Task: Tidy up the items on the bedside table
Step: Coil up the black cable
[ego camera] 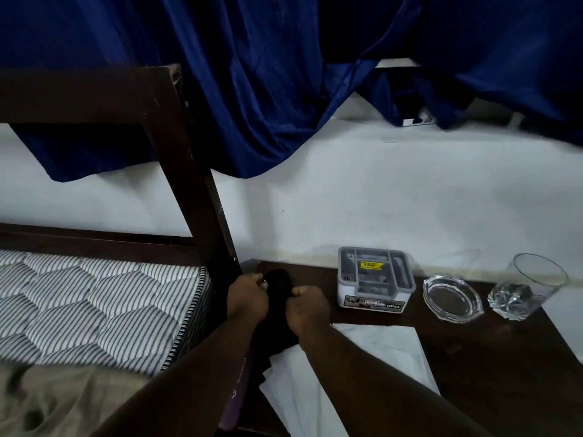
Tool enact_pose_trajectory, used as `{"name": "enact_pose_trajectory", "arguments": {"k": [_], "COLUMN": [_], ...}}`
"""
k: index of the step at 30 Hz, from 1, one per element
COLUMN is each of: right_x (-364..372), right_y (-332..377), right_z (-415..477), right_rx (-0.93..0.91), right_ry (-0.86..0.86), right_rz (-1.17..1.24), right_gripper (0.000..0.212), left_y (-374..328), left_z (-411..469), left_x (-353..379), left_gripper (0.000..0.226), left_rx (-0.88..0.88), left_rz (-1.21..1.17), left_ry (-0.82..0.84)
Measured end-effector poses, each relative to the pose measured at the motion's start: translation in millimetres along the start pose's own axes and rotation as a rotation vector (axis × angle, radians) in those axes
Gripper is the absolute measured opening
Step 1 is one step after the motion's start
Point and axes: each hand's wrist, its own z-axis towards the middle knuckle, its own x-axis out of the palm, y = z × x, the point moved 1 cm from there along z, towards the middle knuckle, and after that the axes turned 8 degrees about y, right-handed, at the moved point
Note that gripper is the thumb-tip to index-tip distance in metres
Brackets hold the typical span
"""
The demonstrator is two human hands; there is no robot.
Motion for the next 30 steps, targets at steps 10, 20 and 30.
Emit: {"name": "enact_pose_trajectory", "arguments": {"k": [10,20,30], "right_x": [-25,-98,-160], "right_y": [22,20,-54], "right_z": [-38,-110,-158], "right_rx": [-0.067,-0.255,-0.108], "right_ry": [0.020,-0.001,-0.170], "right_rz": [0.008,-0.173,-0.150], "right_gripper": [0.036,0.021,0.025], "left_y": [-34,-83,-53], "left_z": [-47,-144,-223], "left_x": [-15,-9,42], "left_gripper": [0.043,0.031,0.045], "left_rx": [0.060,0.205,-0.013], "left_rz": [-0.110,-0.238,-0.278], "left_ry": [-0.056,0.072,0.181]}}
